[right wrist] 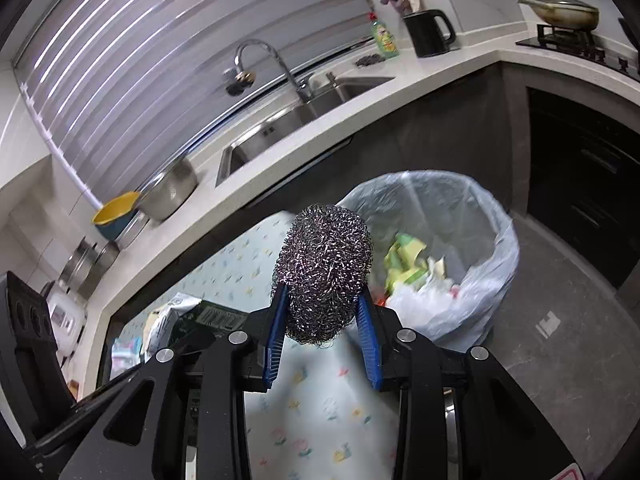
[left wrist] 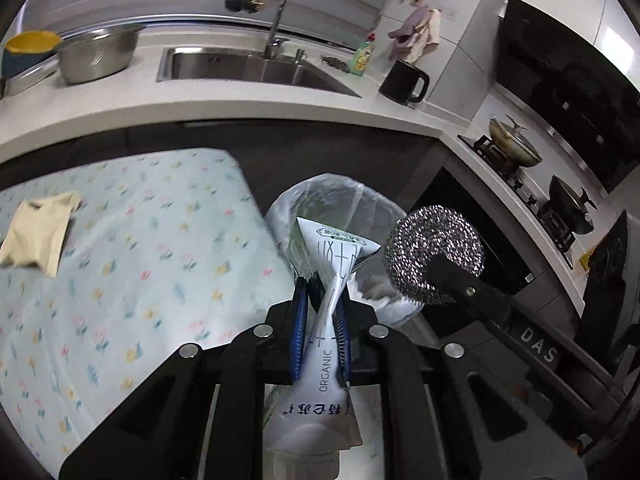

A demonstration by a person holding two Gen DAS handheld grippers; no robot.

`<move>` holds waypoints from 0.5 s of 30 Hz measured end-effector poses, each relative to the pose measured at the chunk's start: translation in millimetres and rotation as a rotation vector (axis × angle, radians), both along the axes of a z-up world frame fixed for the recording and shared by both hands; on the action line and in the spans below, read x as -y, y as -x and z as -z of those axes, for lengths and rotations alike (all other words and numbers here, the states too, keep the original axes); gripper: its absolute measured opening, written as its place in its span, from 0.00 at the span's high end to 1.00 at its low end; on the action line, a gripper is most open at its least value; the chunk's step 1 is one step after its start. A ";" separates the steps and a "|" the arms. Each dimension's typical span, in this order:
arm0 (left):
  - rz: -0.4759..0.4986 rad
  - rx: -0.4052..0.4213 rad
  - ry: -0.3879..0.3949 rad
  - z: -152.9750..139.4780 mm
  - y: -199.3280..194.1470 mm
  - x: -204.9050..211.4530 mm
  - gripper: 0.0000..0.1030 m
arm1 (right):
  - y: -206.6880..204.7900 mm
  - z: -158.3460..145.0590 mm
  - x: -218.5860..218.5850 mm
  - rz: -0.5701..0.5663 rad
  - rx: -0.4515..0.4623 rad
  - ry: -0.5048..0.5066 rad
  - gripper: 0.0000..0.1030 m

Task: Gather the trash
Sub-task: 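Lower the carton into the bin with the left tool while the right tool lowers the scrubber in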

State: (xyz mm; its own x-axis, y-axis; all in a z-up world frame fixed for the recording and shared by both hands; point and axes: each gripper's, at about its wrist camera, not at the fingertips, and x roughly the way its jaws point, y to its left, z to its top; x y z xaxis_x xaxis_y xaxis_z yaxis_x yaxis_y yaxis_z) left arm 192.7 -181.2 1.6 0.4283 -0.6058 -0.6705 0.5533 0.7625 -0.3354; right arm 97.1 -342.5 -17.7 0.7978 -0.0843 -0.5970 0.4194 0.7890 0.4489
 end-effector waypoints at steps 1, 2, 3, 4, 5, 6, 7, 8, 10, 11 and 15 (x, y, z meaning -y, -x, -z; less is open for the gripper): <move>0.011 0.007 0.002 -1.8 -4.0 7.9 0.87 | 0.9 -1.5 6.4 0.013 0.003 0.004 0.69; 0.020 0.015 0.000 -3.7 -8.8 17.6 0.87 | 1.4 -2.7 13.2 0.026 0.006 0.006 0.69; 0.030 0.018 0.000 -3.9 -12.1 23.8 0.87 | 2.1 -3.7 20.3 0.040 0.009 0.008 0.69; 0.043 0.020 -0.004 -4.6 -16.7 33.4 0.87 | 2.2 -3.9 25.5 0.051 0.011 0.010 0.69; 0.048 0.022 -0.005 -4.9 -20.7 40.1 0.87 | 2.8 -4.3 31.6 0.064 0.011 0.012 0.69; 0.059 0.024 -0.002 -4.8 -23.5 46.6 0.87 | 3.4 -4.5 37.3 0.076 0.011 0.014 0.69; 0.071 0.030 -0.003 -4.9 -26.5 55.2 0.87 | 3.7 -4.3 41.8 0.085 0.009 0.016 0.69; 0.078 0.036 -0.006 -4.7 -28.8 62.1 0.87 | 4.3 -2.9 43.7 0.092 0.007 0.018 0.69; 0.095 0.040 -0.014 -3.8 -34.0 75.4 0.87 | 3.6 -1.8 51.8 0.107 0.002 0.023 0.69; 0.098 0.040 -0.015 -3.3 -36.0 81.0 0.87 | 2.9 -1.4 54.9 0.113 0.000 0.026 0.69; 0.124 0.043 -0.025 -0.2 -43.2 102.1 0.87 | 2.5 0.3 66.9 0.132 -0.005 0.036 0.69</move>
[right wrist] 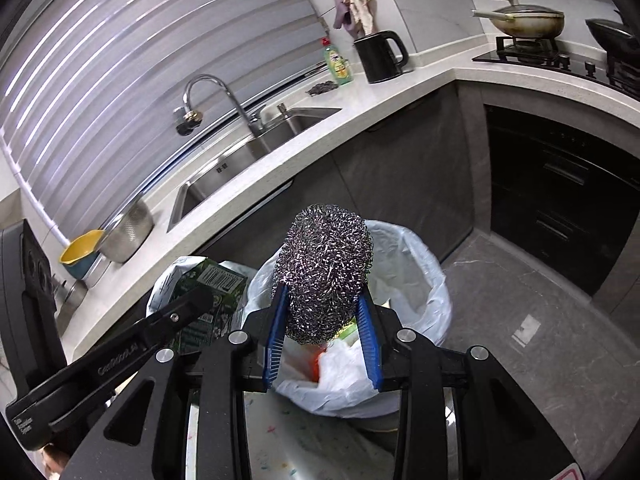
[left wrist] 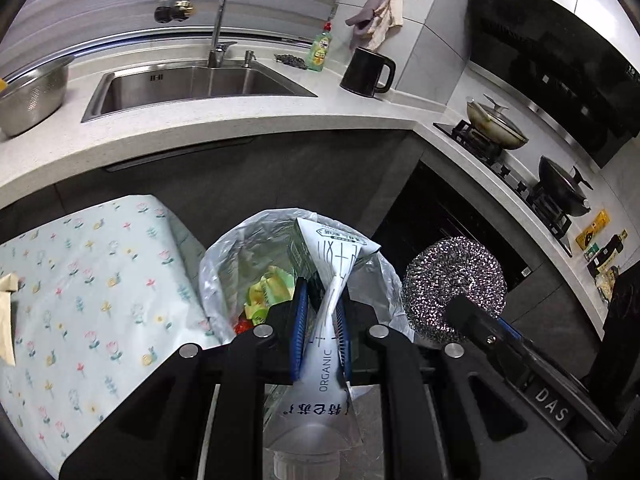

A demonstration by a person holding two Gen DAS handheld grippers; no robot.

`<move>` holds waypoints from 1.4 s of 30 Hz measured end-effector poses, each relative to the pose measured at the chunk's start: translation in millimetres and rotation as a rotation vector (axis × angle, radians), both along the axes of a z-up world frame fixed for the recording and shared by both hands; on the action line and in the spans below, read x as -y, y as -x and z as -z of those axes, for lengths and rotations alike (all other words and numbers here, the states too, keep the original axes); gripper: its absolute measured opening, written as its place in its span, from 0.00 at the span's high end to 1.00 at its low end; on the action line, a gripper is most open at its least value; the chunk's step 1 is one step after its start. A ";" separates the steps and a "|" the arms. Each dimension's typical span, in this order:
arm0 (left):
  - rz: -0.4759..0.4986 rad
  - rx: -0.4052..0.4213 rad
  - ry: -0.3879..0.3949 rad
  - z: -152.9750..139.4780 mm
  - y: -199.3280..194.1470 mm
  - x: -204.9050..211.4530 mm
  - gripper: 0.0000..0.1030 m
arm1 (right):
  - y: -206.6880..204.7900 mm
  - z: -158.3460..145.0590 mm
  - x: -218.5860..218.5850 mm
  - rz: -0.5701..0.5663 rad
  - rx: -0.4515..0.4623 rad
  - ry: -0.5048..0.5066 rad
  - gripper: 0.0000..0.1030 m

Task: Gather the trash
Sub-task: 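Lower the carton into the bin with the left tool while the right tool lowers the scrubber in, then open both tools and move them back over the pouch and wipe packet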

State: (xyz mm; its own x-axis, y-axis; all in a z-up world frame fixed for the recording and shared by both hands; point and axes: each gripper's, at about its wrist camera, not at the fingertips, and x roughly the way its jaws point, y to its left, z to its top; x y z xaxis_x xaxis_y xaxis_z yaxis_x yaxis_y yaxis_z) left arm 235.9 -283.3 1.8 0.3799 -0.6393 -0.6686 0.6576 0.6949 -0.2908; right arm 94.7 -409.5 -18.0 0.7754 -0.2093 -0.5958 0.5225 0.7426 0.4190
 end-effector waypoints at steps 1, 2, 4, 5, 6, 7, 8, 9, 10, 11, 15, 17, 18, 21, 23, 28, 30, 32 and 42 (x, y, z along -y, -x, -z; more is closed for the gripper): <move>0.003 0.005 -0.005 1.2 -1.2 3.4 0.87 | -1.5 0.0 2.0 0.003 -0.001 0.002 0.69; 0.010 0.008 -0.009 2.6 -3.0 8.1 0.86 | -2.2 0.5 3.9 0.006 -0.004 0.003 0.69; 0.019 0.005 -0.014 4.9 -6.4 15.0 0.86 | -3.2 1.4 6.6 0.009 -0.006 0.004 0.69; 0.023 0.005 -0.018 5.6 -7.9 17.7 0.86 | -4.1 1.9 7.5 0.010 -0.008 0.005 0.69; 0.022 0.006 -0.020 5.5 -8.9 18.5 0.86 | -5.3 2.6 8.3 0.009 -0.010 0.006 0.69; 0.022 0.006 -0.020 5.8 -9.7 19.4 0.83 | -5.8 3.0 8.6 0.008 -0.011 0.007 0.69; 0.023 0.009 -0.020 6.1 -9.5 19.9 0.79 | -7.1 3.5 8.9 0.006 -0.013 0.008 0.69; 0.017 0.017 -0.024 6.1 -9.3 19.6 0.75 | -8.7 3.9 9.2 0.003 -0.016 0.010 0.69; 0.010 0.025 -0.024 5.5 -8.8 18.5 0.70 | -10.5 4.2 9.3 0.001 -0.018 0.013 0.69; 0.005 0.034 -0.020 4.2 -7.8 17.0 0.69 | -11.5 4.5 10.0 -0.002 -0.019 0.014 0.69; 0.001 0.064 -0.020 -1.2 -7.6 14.6 0.64 | -16.7 5.6 9.8 -0.010 -0.018 0.015 0.69; -0.005 0.072 -0.021 -3.0 -8.5 13.3 0.64 | -19.8 5.5 8.9 -0.012 -0.016 0.013 0.69; -0.008 0.073 -0.019 -3.7 -9.3 12.3 0.64 | -21.5 5.5 8.0 -0.016 -0.017 0.015 0.69; -0.019 0.077 -0.020 -3.5 -12.3 8.1 0.64 | -27.4 6.3 4.4 -0.030 -0.023 0.020 0.69; -0.026 0.075 -0.022 -2.4 -14.3 6.0 0.64 | -32.3 7.2 1.9 -0.039 -0.030 0.022 0.69; -0.040 0.084 -0.031 -1.2 -18.7 2.3 0.64 | -46.9 9.6 -2.6 -0.055 -0.048 0.033 0.68; -0.048 0.086 -0.037 0.3 -21.2 0.7 0.64 | -53.6 10.9 -3.1 -0.050 -0.061 0.039 0.64; -0.057 0.087 -0.040 1.8 -23.3 -1.0 0.64 | -57.5 11.5 -4.7 -0.037 -0.067 0.049 0.64; -0.097 0.100 -0.020 -9.8 -22.5 -28.0 0.58 | -49.2 -2.3 -33.0 -0.074 -0.057 0.051 0.63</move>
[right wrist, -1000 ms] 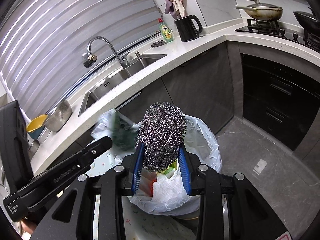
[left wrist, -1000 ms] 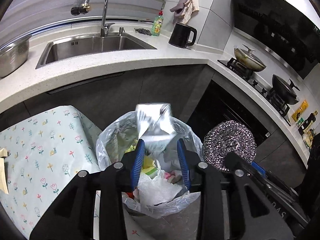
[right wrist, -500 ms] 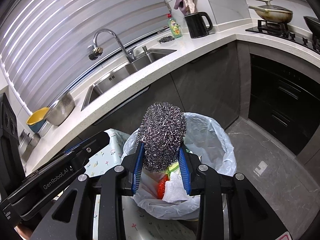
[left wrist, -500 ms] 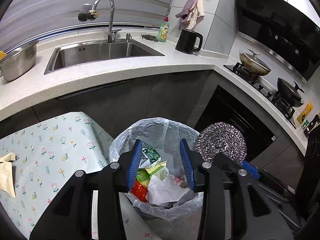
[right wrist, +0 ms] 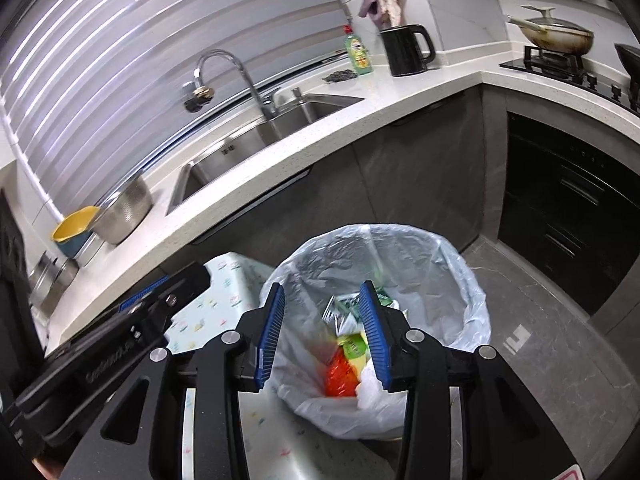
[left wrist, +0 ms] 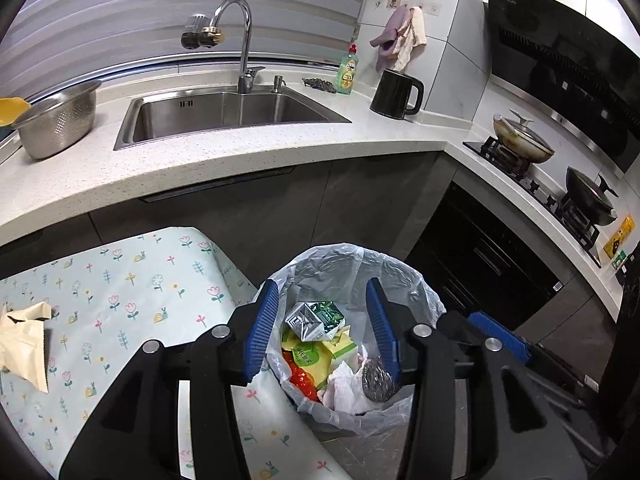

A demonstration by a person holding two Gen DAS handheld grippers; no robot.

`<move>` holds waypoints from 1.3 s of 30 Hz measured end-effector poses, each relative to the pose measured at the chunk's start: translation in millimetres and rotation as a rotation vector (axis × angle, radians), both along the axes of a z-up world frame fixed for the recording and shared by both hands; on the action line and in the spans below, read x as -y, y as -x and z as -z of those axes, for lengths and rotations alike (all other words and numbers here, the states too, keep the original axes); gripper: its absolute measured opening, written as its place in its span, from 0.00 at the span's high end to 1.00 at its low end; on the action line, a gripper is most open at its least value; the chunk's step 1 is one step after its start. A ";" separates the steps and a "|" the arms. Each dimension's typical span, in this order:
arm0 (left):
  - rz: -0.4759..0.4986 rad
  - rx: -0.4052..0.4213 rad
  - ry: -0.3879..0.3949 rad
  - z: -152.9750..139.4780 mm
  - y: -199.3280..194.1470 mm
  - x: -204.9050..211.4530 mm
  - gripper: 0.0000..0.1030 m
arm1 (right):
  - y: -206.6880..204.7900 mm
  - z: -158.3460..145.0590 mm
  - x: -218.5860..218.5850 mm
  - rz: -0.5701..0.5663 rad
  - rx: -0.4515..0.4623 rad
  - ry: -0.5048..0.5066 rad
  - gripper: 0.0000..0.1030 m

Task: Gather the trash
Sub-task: 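Open both tools and move them back over the pouch and wipe packet, then grasp the white-blue wipe packet with the left tool while the right tool grasps the beige pouch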

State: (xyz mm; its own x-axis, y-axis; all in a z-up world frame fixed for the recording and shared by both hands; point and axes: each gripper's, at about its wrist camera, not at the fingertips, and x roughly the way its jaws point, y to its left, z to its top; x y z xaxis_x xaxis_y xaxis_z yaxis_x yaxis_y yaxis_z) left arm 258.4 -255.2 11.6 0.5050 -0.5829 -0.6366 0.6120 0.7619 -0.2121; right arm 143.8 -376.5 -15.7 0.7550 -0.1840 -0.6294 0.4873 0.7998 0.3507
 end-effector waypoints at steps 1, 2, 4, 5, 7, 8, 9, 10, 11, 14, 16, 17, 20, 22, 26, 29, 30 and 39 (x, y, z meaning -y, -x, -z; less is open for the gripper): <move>-0.004 -0.002 0.005 -2.2 1.0 -4.2 0.58 | 0.9 -1.6 -4.7 -0.002 -0.002 0.001 0.62; -0.012 0.001 0.006 -4.7 2.6 -9.7 0.58 | 2.7 -3.0 -10.0 -0.009 -0.005 0.001 0.60; -0.024 0.005 0.008 -8.8 5.0 -20.7 0.58 | 4.7 -5.5 -23.4 -0.022 -0.011 0.004 0.60; -0.031 0.005 0.008 -10.5 5.8 -26.4 0.58 | 5.4 -6.4 -30.1 -0.028 -0.013 0.006 0.60; -0.050 -0.001 0.013 -13.6 7.9 -42.5 0.58 | 6.1 -7.7 -48.4 -0.053 -0.024 0.007 0.60; -0.059 -0.004 0.015 -14.6 8.9 -49.6 0.58 | 6.2 -8.5 -55.7 -0.065 -0.027 0.006 0.60; -0.069 -0.007 0.014 -15.5 9.6 -58.7 0.58 | 6.6 -8.9 -63.8 -0.079 -0.029 0.005 0.60; -0.077 -0.009 0.013 -15.9 10.6 -66.3 0.58 | 6.8 -9.5 -73.8 -0.092 -0.032 0.006 0.60; -0.088 -0.007 0.008 -16.2 11.5 -75.9 0.58 | 6.4 -10.0 -82.5 -0.105 -0.033 0.006 0.60; -0.123 -0.004 -0.004 -17.0 13.1 -103.1 0.58 | 2.3 -11.5 -110.6 -0.148 -0.039 0.003 0.60; -0.149 -0.010 -0.007 -16.4 12.2 -122.5 0.58 | -2.5 -11.8 -129.7 -0.177 -0.044 0.001 0.60; -0.164 -0.014 -0.006 -16.0 11.6 -133.5 0.58 | -5.2 -11.7 -139.0 -0.192 -0.047 0.000 0.60; -0.205 -0.017 -0.015 -14.3 10.0 -164.5 0.58 | -14.9 -10.4 -166.2 -0.234 -0.058 -0.001 0.60; -0.232 -0.020 -0.022 -12.0 7.7 -183.8 0.58 | -21.9 -8.0 -185.6 -0.264 -0.068 -0.001 0.60; -0.294 -0.040 -0.025 -5.9 0.1 -226.8 0.58 | -37.0 -3.1 -219.0 -0.319 -0.087 0.004 0.60; -0.353 -0.055 -0.032 1.3 -6.7 -261.0 0.53 | -51.2 2.2 -243.6 -0.357 -0.101 0.005 0.60; -0.381 -0.065 -0.029 4.9 -10.1 -276.2 0.50 | -57.2 4.7 -252.0 -0.369 -0.107 0.007 0.60; -0.606 -0.137 -0.030 37.8 -35.7 -387.6 0.39 | -111.7 30.8 -307.1 -0.446 -0.144 -0.013 0.54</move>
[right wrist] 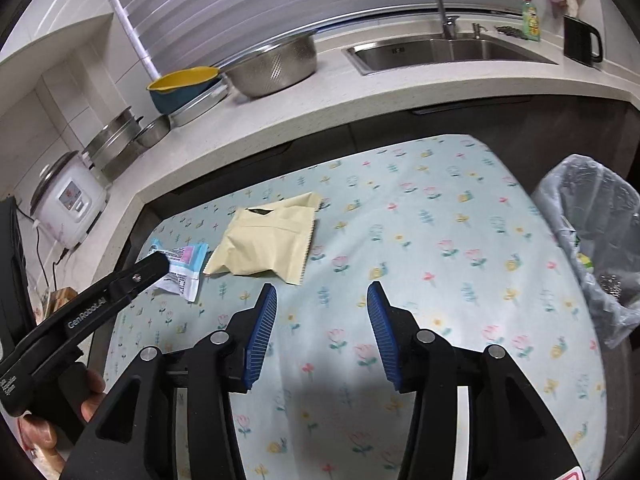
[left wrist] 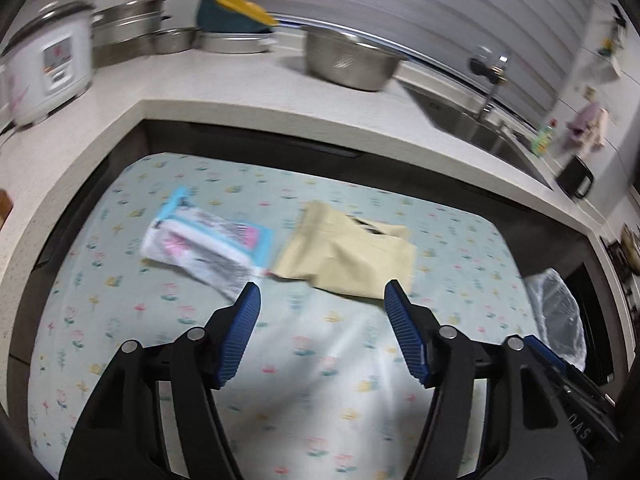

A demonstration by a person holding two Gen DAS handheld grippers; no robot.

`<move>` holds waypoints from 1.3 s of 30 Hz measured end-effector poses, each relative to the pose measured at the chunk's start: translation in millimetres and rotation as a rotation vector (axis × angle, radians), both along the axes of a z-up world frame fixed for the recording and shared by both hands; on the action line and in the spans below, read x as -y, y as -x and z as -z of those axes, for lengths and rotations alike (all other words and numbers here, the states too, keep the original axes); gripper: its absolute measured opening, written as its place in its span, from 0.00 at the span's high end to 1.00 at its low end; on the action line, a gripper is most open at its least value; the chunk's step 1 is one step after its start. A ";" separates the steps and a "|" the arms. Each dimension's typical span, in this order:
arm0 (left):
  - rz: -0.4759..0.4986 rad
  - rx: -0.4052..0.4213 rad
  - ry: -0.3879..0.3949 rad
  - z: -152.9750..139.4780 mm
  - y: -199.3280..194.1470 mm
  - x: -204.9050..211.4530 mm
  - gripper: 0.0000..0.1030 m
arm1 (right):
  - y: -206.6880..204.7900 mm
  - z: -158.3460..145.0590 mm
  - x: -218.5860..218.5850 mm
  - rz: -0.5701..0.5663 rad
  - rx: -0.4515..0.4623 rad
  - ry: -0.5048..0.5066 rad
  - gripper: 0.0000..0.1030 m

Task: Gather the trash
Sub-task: 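Grasp the white-blue wipe packet with the left tool while the right tool grasps the beige pouch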

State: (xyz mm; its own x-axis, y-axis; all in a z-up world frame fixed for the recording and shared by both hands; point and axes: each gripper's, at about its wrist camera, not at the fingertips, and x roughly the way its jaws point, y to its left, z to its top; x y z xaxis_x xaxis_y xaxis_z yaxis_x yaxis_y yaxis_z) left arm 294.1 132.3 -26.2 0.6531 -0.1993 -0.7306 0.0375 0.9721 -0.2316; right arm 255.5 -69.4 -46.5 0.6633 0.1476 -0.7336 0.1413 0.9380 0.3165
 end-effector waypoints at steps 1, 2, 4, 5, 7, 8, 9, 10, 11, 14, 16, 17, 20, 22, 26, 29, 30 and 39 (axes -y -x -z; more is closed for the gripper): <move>-0.023 -0.003 -0.004 2.9 -3.4 -11.1 0.37 | -6.4 3.5 -4.3 -0.005 -0.005 -0.004 0.52; -0.047 -0.006 -0.007 5.9 -7.5 -22.0 0.33 | -11.2 6.1 -7.1 -0.010 -0.008 -0.006 0.51; -0.086 -0.011 -0.003 10.5 -14.1 -39.8 0.29 | -23.8 13.3 -14.9 -0.021 -0.014 -0.007 0.45; -0.103 -0.016 -0.002 13.3 -18.1 -48.4 0.23 | -30.2 16.5 -17.8 -0.025 -0.017 -0.011 0.44; -0.134 -0.026 0.006 18.2 -26.5 -62.4 0.12 | -43.4 24.6 -21.3 -0.033 -0.025 -0.029 0.37; -0.149 -0.030 0.016 20.5 -29.7 -67.3 0.11 | -49.2 28.4 -22.4 -0.031 -0.031 -0.035 0.37; -0.163 -0.038 0.033 23.9 -35.1 -74.0 0.11 | -55.1 32.2 -23.4 -0.032 -0.037 -0.042 0.36; -0.171 -0.051 0.046 27.3 -40.8 -78.5 0.11 | -63.0 36.9 -23.6 -0.031 -0.044 -0.050 0.36; -0.180 -0.067 0.059 31.3 -47.1 -82.2 0.11 | -68.5 39.9 -23.2 -0.028 -0.049 -0.053 0.36; -0.202 -0.103 0.089 42.5 -60.9 -86.4 0.11 | -83.6 49.1 -22.6 -0.028 -0.059 -0.060 0.34; -0.214 -0.137 0.104 51.1 -69.6 -84.8 0.11 | -91.4 54.7 -23.8 -0.031 -0.066 -0.058 0.32; -0.219 -0.148 0.117 54.8 -73.7 -83.5 0.11 | -95.2 57.1 -24.2 -0.034 -0.069 -0.058 0.32; -0.227 -0.171 0.140 63.5 -84.1 -79.5 0.11 | -106.1 65.5 -26.7 -0.042 -0.081 -0.065 0.32; -0.233 -0.191 0.159 70.0 -90.4 -77.9 0.12 | -111.8 70.7 -28.7 -0.048 -0.088 -0.082 0.32; -0.225 -0.217 0.188 80.8 -98.6 -75.7 0.41 | -118.2 77.1 -35.5 -0.076 -0.087 -0.099 0.32; -0.212 -0.211 0.185 80.3 -96.7 -71.8 0.45 | -118.0 80.0 -40.0 -0.100 -0.086 -0.106 0.51; -0.212 -0.198 0.175 77.6 -94.8 -70.4 0.46 | -116.4 79.5 -40.6 -0.109 -0.079 -0.116 0.55; -0.119 -0.102 0.102 38.9 -71.2 -32.6 0.64 | -93.6 43.8 -41.8 -0.120 0.001 -0.066 0.76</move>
State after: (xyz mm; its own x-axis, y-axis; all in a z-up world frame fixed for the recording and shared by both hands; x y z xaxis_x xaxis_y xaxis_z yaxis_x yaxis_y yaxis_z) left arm 365.3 165.0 -65.2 0.6003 -0.2013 -0.7740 -0.1051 0.9396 -0.3259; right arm 349.1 -27.6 -90.3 0.6383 0.2740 -0.7193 0.0289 0.9253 0.3782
